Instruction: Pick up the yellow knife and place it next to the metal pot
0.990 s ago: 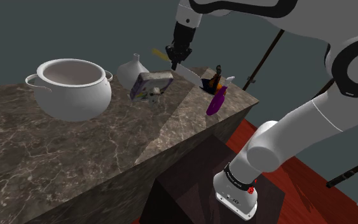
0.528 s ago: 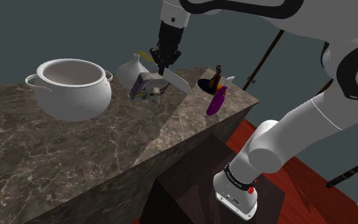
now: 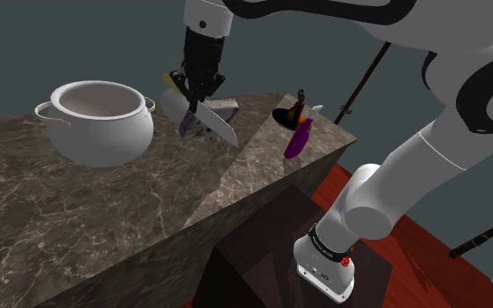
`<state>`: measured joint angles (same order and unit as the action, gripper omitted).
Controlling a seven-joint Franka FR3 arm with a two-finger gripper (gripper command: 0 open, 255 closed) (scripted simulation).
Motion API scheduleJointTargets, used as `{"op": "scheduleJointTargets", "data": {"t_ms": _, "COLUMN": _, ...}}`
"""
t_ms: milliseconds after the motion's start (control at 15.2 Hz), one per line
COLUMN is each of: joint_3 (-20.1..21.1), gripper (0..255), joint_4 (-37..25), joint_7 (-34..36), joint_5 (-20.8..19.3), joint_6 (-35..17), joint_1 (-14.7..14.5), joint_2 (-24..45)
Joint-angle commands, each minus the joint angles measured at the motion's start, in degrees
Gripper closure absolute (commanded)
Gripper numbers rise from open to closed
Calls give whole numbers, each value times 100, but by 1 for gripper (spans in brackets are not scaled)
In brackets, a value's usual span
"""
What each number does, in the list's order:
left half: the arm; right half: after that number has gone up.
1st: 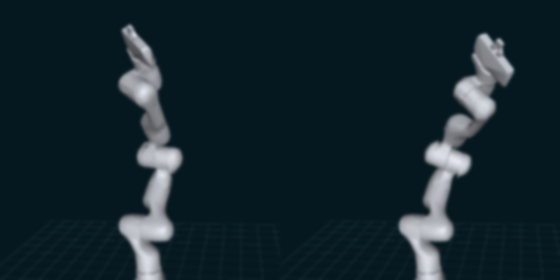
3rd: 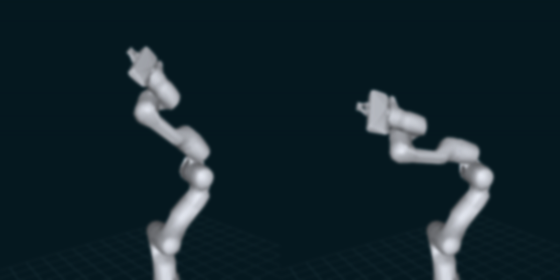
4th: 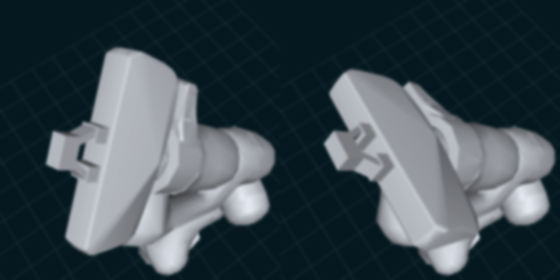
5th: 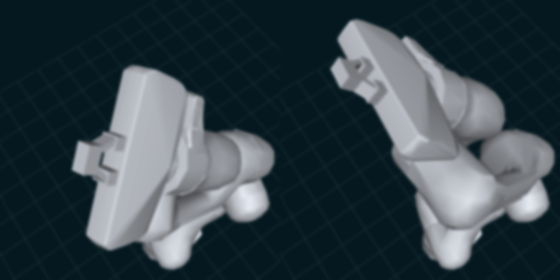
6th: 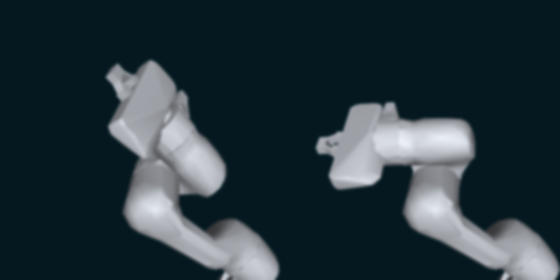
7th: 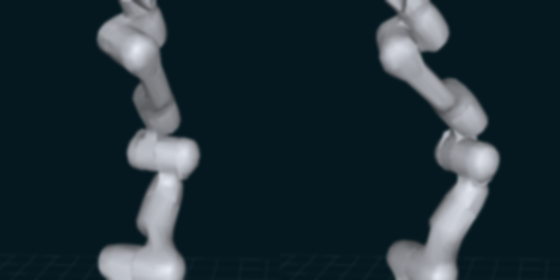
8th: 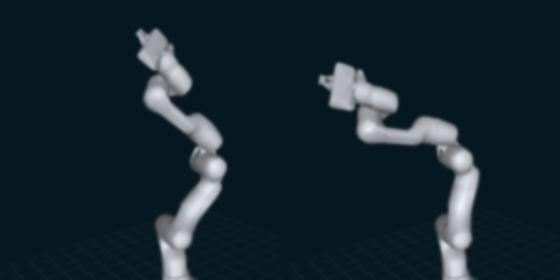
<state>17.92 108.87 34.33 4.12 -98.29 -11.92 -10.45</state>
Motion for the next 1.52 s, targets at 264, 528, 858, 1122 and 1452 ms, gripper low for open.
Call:
{"op": "scheduleJointTargets", "data": {"t_ms": 264, "joint_3": 496, "gripper": 255, "joint_4": -669, "joint_7": 866, "joint_5": -142, "joint_6": 63, "joint_1": -312, "joint_2": 606}}
{"op": "scheduleJointTargets", "data": {"t_ms": 528, "joint_3": 497, "gripper": 255, "joint_4": -342, "joint_7": 855, "joint_5": -132, "joint_6": -247, "joint_1": -317, "joint_2": 589}}
{"op": "scheduleJointTargets", "data": {"t_ms": 858, "joint_3": 505, "gripper": 255, "joint_4": 33, "joint_7": 850, "joint_5": -131, "joint_6": -631, "joint_1": -322, "joint_2": 599}}
{"op": "scheduleJointTargets", "data": {"t_ms": 1122, "joint_3": 514, "gripper": 255, "joint_4": 308, "joint_7": 853, "joint_5": -139, "joint_6": -936, "joint_1": -327, "joint_2": 631}}
{"op": "scheduleJointTargets", "data": {"t_ms": 1452, "joint_3": 527, "gripper": 255, "joint_4": 623, "joint_7": 866, "joint_5": -161, "joint_6": -1316, "joint_1": -334, "joint_2": 700}}
